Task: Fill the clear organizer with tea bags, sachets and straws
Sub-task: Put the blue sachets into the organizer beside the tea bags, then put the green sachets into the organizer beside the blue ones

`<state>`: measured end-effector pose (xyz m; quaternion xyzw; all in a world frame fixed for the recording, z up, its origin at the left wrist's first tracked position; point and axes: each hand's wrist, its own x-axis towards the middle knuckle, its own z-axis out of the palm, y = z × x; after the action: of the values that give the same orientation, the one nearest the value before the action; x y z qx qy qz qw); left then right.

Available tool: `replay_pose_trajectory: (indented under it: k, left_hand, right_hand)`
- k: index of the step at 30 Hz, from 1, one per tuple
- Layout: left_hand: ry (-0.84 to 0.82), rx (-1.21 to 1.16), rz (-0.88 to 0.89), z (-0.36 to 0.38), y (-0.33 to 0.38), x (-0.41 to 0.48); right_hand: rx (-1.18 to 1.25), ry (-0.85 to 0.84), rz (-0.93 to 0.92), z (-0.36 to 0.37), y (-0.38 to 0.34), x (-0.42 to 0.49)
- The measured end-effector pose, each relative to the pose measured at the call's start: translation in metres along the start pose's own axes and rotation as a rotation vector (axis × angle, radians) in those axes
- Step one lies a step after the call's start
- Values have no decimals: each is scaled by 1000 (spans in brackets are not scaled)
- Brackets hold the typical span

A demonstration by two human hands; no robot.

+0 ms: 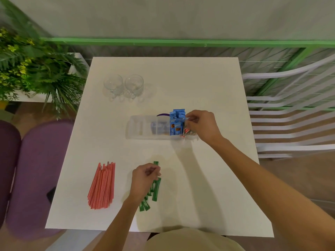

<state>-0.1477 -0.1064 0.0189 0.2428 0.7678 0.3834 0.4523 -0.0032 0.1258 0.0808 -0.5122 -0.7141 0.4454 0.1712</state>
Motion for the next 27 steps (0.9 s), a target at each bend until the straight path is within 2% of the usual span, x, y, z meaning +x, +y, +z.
replay_pose_trajectory:
  k: [4,10,14,17,21,27]
  left_hand:
    - [87,13,6,-8,1,-13]
    - [178,35,0,-6,-2,-46]
    - [239,36,-42,7,-13,-79]
    - [248,-6,-89,20,-24,-97]
    - [255,50,-110,33,-32,-120]
    - [258,103,-100,22,-33,-117]
  right_hand:
    - [118,-36,14,-9,11,-38]
    - [126,-272,198,6,61,-109]
    - [165,-403,243,18,84,-148]
    - [170,-457,252,31,91,-168]
    - [184,-510,246,46,87,-187]
    - [191,-531,252,64,78,-191]
